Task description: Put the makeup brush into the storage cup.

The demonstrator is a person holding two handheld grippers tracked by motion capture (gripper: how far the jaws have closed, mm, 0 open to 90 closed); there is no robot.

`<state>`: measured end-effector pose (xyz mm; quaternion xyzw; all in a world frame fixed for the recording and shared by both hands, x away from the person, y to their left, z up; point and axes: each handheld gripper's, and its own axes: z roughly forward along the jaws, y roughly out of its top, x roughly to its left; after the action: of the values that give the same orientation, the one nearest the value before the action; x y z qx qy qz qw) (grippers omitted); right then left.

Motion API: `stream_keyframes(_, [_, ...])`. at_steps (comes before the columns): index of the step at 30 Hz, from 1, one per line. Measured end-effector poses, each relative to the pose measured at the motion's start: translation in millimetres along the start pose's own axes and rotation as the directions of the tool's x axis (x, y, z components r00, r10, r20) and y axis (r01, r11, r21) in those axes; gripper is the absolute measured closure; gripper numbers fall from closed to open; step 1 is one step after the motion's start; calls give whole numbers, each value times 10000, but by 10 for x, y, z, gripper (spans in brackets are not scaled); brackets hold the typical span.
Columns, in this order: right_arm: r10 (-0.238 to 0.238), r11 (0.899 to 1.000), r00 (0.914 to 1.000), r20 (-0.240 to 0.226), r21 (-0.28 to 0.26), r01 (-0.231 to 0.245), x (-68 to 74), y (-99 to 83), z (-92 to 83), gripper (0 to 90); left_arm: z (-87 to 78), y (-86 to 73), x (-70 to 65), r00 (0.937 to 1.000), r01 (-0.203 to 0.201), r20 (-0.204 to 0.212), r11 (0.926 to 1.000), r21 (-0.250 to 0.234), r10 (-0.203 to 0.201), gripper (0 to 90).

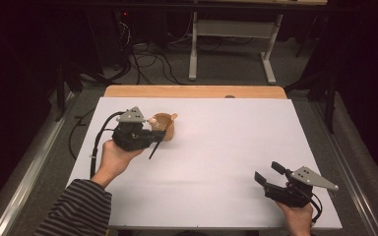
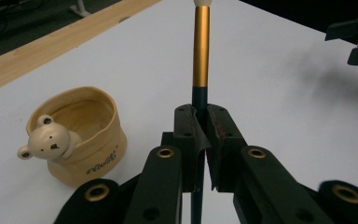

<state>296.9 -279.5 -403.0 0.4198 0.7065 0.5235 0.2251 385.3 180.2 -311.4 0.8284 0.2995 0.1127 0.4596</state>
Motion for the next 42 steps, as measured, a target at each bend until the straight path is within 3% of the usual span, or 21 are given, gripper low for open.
stream_keyframes(20, [72, 10000, 10000, -52, 1, -72, -5, -3, -1, 254, 96, 175, 192, 9977, 472, -442, 9956, -812, -509, 834])
stream_keyframes(42, [14, 10000, 10000, -66, 28, -14, 10, -1, 0, 256, 213, 219, 314, 9945, 784, -615, 9912, -1068, -853, 834])
